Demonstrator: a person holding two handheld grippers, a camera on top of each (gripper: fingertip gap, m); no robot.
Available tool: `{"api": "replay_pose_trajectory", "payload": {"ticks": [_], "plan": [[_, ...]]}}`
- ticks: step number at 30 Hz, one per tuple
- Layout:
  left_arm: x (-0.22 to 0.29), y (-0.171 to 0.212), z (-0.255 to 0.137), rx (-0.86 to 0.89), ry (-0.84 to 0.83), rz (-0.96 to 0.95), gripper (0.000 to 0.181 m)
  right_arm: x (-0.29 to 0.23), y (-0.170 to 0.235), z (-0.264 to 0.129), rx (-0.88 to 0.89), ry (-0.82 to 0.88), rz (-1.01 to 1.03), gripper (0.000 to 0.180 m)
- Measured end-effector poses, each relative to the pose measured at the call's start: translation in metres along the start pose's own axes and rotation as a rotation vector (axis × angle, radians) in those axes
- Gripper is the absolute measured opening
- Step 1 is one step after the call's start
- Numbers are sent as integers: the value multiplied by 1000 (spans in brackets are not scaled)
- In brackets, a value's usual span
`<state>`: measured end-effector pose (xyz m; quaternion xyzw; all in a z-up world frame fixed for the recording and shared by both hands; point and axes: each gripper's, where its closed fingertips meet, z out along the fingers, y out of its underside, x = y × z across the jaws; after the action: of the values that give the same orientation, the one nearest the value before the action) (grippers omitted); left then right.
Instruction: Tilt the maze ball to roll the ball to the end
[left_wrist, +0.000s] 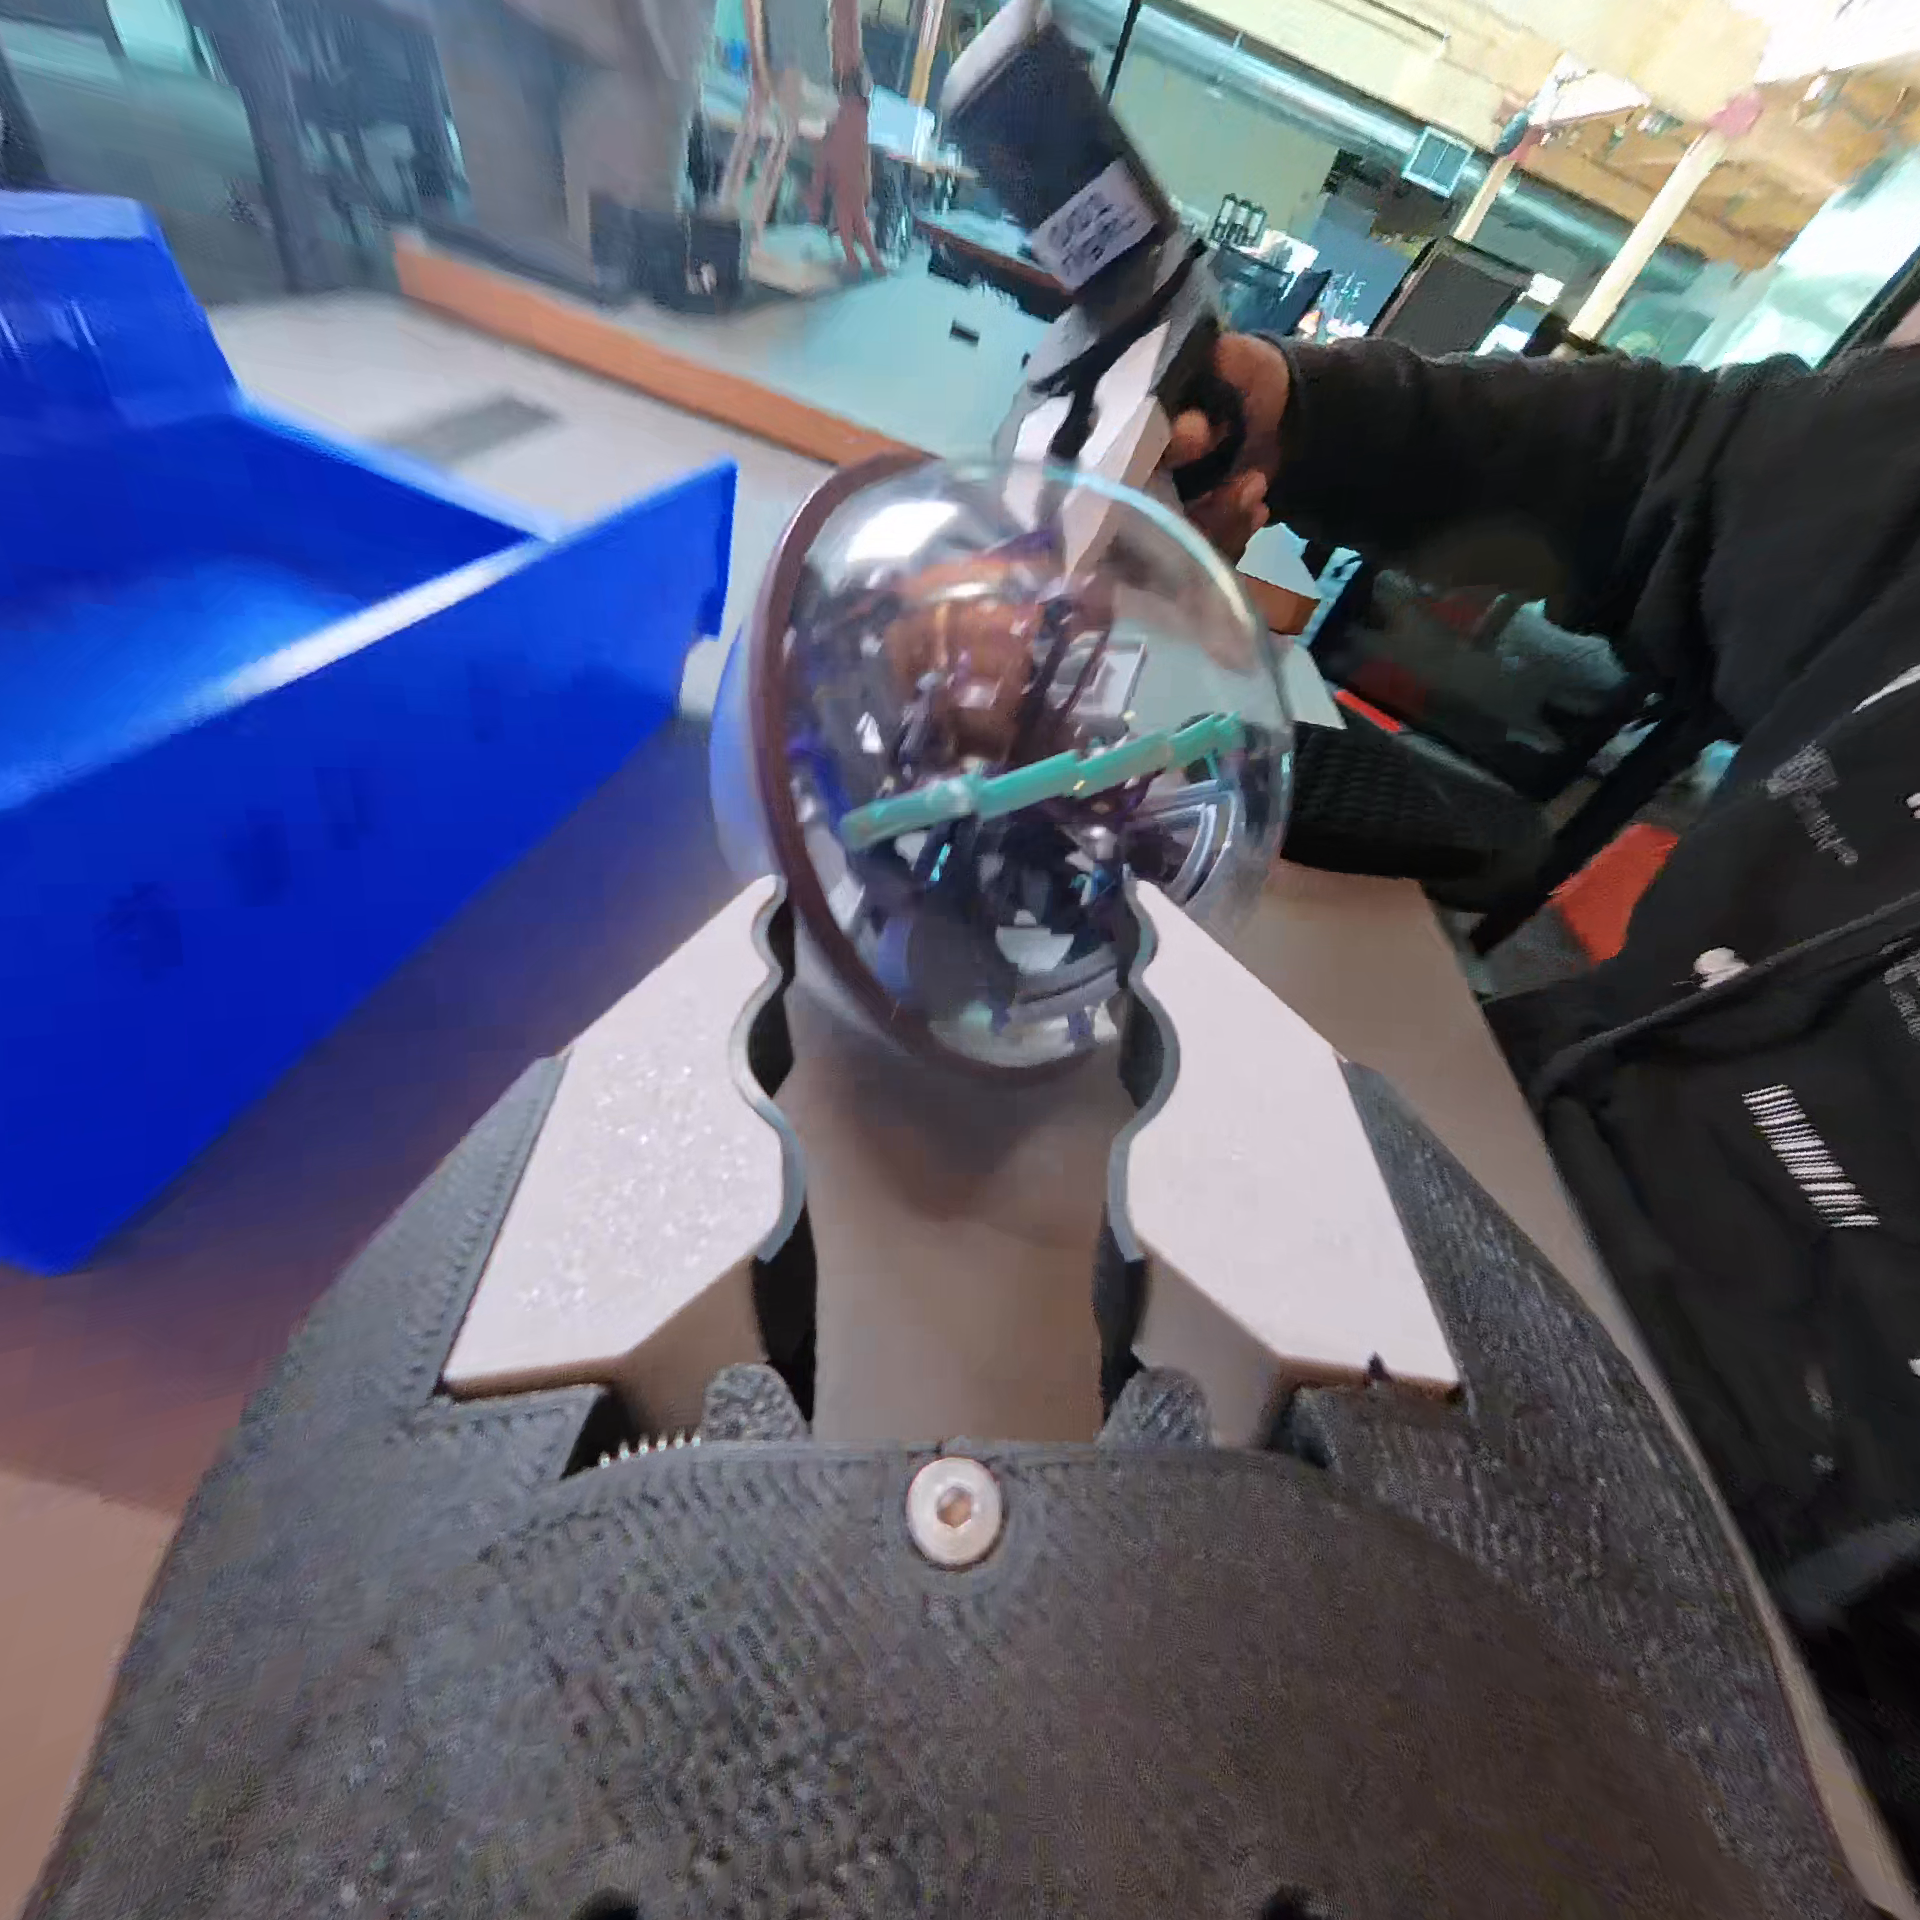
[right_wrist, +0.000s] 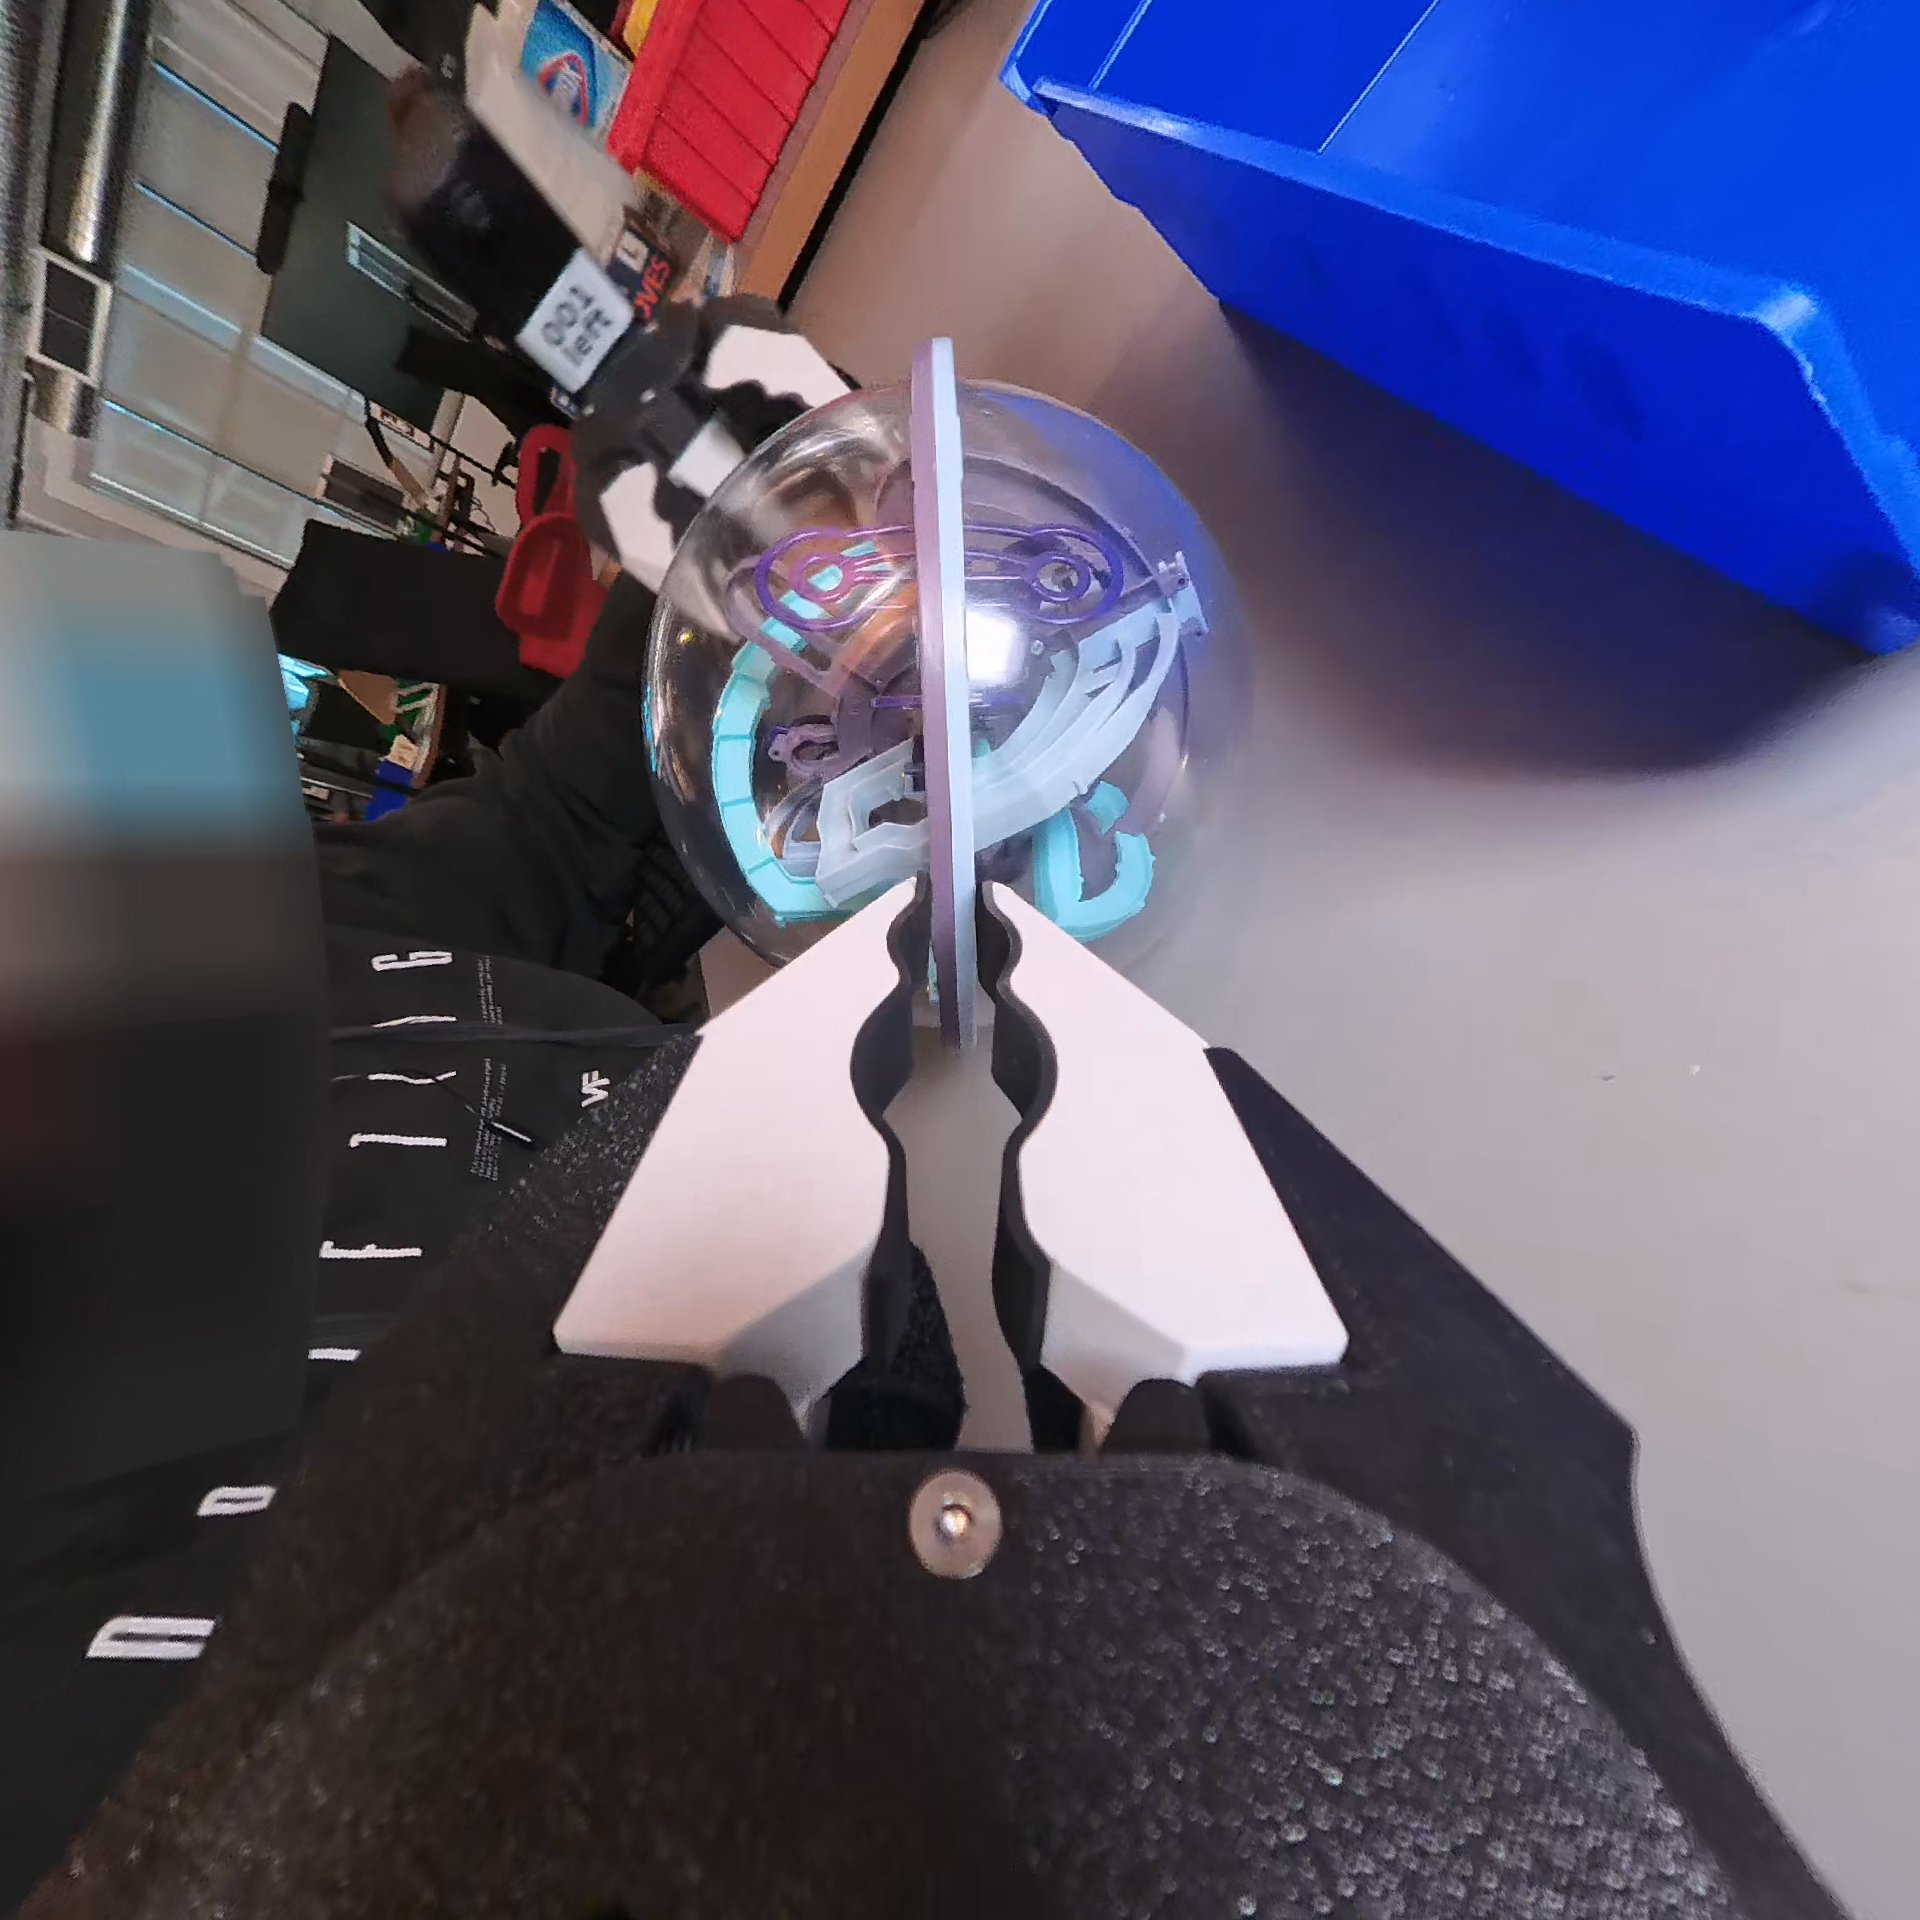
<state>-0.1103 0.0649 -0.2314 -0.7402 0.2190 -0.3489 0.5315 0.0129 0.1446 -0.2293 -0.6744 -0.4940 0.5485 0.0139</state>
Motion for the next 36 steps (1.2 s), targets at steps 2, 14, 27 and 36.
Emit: {"api": "replay_pose_trajectory", "payload": {"ticks": [2,14,27,36], "plan": [[9,-8,3,-1,-70,163,76,-1,1,0,0,7,15,6],[7,-16,30,-22,-80,185,85,-6,4,0,10,-21,72,5],[-10,-44,44,15,18,5,70,-14,16,3,47,-118,182,0],[-16,-52,60,-33,77,4,68,-5,11,-8,162,-91,97,16]]}}
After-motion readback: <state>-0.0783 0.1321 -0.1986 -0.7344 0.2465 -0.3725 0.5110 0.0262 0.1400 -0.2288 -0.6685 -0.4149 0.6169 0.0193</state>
